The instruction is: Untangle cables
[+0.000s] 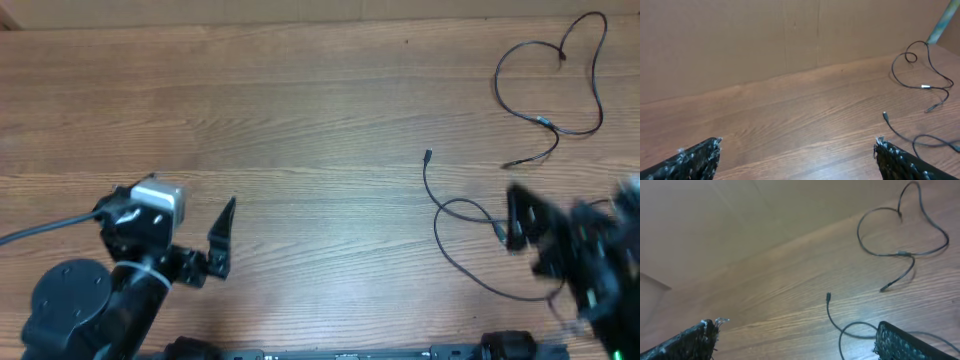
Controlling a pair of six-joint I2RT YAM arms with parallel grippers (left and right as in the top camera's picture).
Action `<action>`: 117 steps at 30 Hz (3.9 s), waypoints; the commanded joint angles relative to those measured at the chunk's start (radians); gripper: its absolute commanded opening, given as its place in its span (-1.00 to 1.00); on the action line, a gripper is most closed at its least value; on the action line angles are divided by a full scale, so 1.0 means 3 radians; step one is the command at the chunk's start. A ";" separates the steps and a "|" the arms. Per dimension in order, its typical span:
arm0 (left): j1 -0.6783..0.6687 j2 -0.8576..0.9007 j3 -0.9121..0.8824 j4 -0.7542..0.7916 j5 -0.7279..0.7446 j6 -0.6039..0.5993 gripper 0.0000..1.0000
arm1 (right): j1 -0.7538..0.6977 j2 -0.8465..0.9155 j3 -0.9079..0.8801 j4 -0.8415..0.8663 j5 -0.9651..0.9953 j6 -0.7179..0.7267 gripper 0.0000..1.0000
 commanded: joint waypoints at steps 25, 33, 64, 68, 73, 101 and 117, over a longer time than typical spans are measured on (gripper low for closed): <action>0.0019 -0.0799 0.0409 -0.1122 -0.0895 0.0084 1.00 | -0.0009 -0.0221 -0.0003 -0.0689 -0.0122 -0.0047 1.00; 0.0019 -0.0867 -0.0013 -0.0913 -0.0895 0.0080 1.00 | -0.0009 -0.0221 -0.0003 -0.0113 0.0309 -0.0046 1.00; 0.0019 -0.0853 -0.0815 -0.1058 -0.0128 -0.0234 0.99 | -0.0009 -0.0219 -0.0005 0.0380 0.0056 -0.0328 1.00; 0.0020 -0.0853 -0.0816 -0.1057 -0.0128 -0.0234 1.00 | -0.0009 -0.0217 -0.0005 0.0383 0.0055 -0.0313 1.00; 0.0020 -0.0853 -0.0816 -0.1057 -0.0128 -0.0234 1.00 | -0.0009 -0.0217 -0.0005 0.0352 0.0057 -0.0306 0.99; 0.0020 -0.0853 -0.0816 -0.1057 -0.0128 -0.0234 1.00 | -0.0195 -0.0642 -0.0724 0.0814 0.0000 -0.0306 1.00; 0.0020 -0.0853 -0.0816 -0.1057 -0.0128 -0.0234 1.00 | -0.0273 -0.1999 -0.3582 0.3440 -0.0017 -0.0306 1.00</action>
